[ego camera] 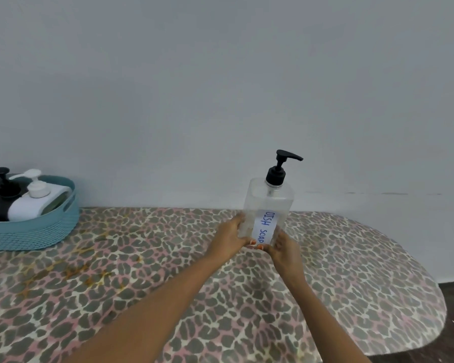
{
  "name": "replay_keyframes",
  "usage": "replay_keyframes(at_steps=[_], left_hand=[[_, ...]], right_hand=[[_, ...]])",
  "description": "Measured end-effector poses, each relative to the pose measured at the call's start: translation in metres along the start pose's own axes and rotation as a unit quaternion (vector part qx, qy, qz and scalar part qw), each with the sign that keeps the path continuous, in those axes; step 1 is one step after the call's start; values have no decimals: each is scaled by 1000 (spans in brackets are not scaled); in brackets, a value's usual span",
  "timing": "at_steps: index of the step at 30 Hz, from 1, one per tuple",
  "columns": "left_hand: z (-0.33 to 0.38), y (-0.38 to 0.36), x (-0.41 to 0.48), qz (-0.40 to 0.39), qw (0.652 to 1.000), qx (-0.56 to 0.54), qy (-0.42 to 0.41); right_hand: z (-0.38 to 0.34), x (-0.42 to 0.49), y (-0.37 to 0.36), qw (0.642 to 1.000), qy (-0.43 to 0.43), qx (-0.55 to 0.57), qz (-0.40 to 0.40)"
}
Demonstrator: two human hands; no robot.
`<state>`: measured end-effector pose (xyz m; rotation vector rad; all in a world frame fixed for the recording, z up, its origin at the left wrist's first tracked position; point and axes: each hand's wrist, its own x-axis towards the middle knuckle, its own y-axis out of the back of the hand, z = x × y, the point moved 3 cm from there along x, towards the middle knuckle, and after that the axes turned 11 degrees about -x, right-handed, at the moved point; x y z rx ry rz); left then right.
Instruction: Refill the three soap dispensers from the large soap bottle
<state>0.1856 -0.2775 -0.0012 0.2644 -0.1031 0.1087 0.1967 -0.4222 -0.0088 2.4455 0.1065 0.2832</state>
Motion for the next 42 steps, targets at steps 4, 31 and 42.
replay_keyframes(at_steps=[4, 31, 42], left_hand=[[1, -22, 38, 3, 1000, 22, -2], [-43, -72, 121, 34, 996, 73, 45], [-43, -68, 99, 34, 991, 115, 52]], right_hand=[[15, 35, 12, 1000, -17, 5, 16], [83, 121, -10, 998, -57, -8, 17], [70, 93, -8, 990, -78, -97, 68]])
